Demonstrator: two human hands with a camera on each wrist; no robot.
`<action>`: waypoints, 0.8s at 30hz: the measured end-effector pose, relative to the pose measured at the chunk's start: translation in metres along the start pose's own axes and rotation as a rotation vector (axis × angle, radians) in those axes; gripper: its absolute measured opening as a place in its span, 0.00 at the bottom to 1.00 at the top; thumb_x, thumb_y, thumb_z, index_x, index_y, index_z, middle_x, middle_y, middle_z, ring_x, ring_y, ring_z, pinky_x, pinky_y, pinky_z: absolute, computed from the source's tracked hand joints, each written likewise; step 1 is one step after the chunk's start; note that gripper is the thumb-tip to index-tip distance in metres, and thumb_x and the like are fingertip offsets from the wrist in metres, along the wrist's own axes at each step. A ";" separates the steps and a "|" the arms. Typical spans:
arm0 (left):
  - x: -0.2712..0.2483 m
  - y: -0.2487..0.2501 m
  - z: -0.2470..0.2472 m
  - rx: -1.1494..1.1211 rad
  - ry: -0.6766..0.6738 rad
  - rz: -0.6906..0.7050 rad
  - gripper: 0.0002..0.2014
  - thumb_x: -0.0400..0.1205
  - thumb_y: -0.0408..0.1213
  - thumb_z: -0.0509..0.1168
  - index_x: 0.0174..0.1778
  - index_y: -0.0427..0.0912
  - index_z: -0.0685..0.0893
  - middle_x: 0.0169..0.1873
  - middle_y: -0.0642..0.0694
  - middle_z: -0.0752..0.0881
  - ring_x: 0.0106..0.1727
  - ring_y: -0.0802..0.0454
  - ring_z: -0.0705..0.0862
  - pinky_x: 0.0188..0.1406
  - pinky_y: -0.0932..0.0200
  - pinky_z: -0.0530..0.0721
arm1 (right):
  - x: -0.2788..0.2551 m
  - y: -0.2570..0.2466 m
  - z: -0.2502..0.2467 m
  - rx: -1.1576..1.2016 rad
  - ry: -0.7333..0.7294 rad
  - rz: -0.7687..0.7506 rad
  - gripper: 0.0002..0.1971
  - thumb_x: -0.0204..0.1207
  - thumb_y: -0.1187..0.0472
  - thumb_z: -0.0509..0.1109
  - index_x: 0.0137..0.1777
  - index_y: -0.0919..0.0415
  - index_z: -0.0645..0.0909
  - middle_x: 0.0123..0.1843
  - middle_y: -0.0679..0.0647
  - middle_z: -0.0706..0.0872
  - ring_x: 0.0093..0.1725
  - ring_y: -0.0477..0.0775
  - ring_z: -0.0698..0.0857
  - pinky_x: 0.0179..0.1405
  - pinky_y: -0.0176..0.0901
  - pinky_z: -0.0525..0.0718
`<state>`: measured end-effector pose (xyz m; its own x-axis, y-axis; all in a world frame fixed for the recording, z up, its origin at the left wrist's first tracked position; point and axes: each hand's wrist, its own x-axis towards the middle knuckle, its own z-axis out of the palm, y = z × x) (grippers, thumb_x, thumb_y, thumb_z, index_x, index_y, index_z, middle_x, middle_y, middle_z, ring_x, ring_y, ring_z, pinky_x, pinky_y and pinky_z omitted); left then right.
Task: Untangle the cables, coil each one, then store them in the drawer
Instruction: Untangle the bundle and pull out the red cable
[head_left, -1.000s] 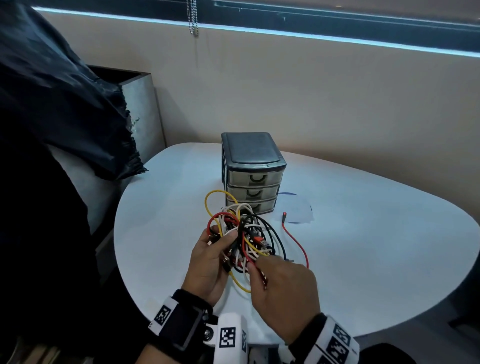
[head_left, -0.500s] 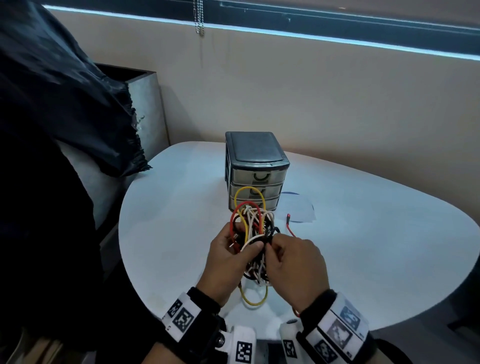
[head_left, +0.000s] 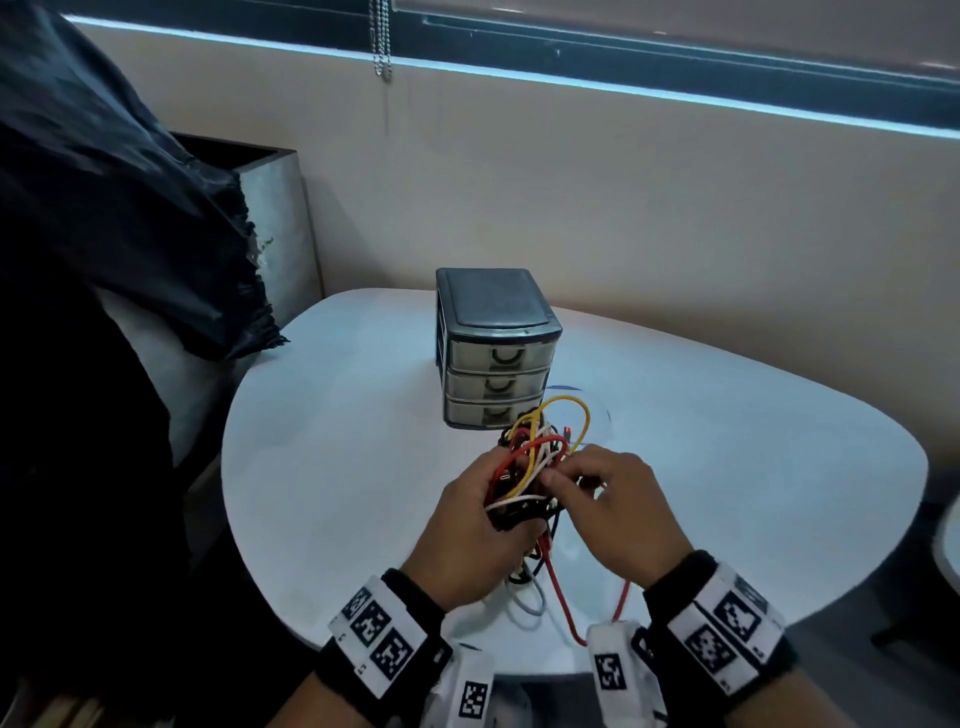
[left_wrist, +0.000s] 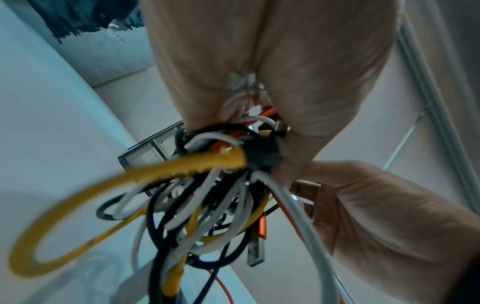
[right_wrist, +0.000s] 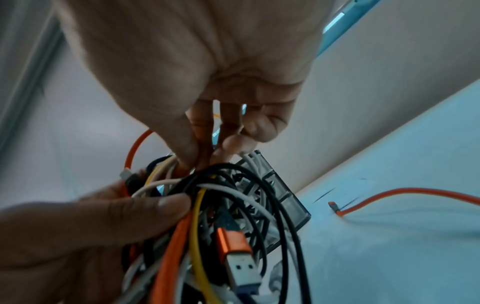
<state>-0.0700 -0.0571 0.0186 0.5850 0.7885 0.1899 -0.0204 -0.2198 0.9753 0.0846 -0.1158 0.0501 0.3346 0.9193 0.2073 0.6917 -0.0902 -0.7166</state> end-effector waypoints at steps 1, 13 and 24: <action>0.000 0.000 0.000 0.014 -0.004 0.010 0.27 0.74 0.19 0.71 0.63 0.51 0.83 0.53 0.53 0.90 0.57 0.54 0.89 0.56 0.56 0.88 | 0.001 0.000 0.000 0.025 0.013 0.021 0.10 0.74 0.56 0.77 0.31 0.46 0.86 0.34 0.45 0.87 0.32 0.44 0.81 0.37 0.40 0.79; -0.006 -0.009 -0.012 0.127 0.024 -0.045 0.17 0.75 0.29 0.75 0.56 0.52 0.85 0.45 0.57 0.91 0.49 0.59 0.89 0.54 0.58 0.86 | 0.015 -0.018 -0.024 -0.285 0.359 -0.188 0.09 0.72 0.58 0.75 0.32 0.53 0.82 0.31 0.45 0.83 0.28 0.48 0.79 0.31 0.44 0.79; -0.002 -0.011 -0.010 -0.020 0.054 -0.071 0.19 0.76 0.24 0.75 0.58 0.49 0.86 0.47 0.49 0.92 0.49 0.48 0.92 0.54 0.48 0.89 | 0.005 -0.010 0.011 0.261 0.001 0.139 0.07 0.72 0.53 0.80 0.37 0.53 0.87 0.31 0.46 0.86 0.25 0.38 0.78 0.31 0.34 0.76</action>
<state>-0.0796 -0.0505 0.0089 0.5412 0.8315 0.1256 0.0033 -0.1515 0.9885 0.0727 -0.1059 0.0510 0.4151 0.9047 0.0958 0.4511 -0.1132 -0.8853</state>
